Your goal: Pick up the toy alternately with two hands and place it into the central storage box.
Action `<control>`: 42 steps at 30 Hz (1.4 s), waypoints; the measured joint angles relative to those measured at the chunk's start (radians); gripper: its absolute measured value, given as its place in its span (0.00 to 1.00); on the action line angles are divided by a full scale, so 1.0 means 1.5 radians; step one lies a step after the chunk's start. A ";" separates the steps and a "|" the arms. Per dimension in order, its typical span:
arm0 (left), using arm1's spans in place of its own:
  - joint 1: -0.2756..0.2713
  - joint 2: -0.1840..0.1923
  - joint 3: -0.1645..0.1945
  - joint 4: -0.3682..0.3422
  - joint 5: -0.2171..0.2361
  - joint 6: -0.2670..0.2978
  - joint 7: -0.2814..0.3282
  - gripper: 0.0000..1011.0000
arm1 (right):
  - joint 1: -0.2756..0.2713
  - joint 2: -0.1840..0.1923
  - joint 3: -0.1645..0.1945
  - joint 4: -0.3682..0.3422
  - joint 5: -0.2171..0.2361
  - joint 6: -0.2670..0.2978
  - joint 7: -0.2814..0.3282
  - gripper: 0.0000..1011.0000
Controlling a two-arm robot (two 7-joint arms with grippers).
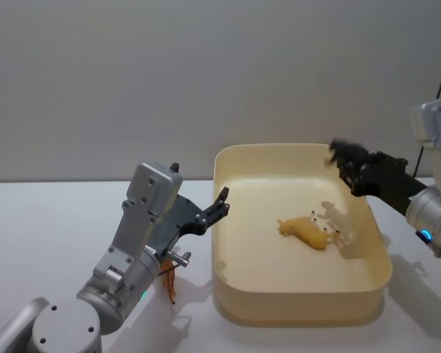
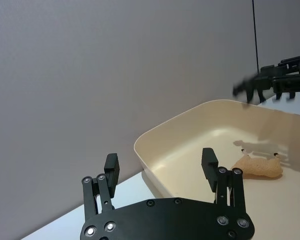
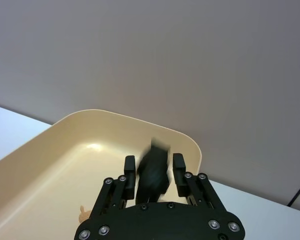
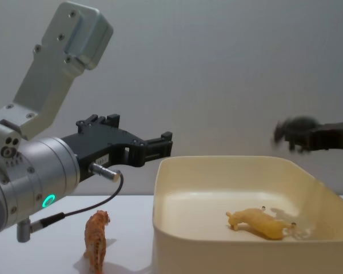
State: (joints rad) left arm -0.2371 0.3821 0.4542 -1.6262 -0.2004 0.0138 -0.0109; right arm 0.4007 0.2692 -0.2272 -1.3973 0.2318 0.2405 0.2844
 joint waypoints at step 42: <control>0.069 0.038 -0.004 -0.068 -0.048 0.043 0.088 0.99 | 0.023 -0.019 -0.015 0.014 -0.012 0.020 0.010 0.99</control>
State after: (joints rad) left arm -0.1343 0.4388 0.4482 -1.7289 -0.2720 0.0783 0.1218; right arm 0.4352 0.2400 -0.2501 -1.3765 0.2140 0.2706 0.2986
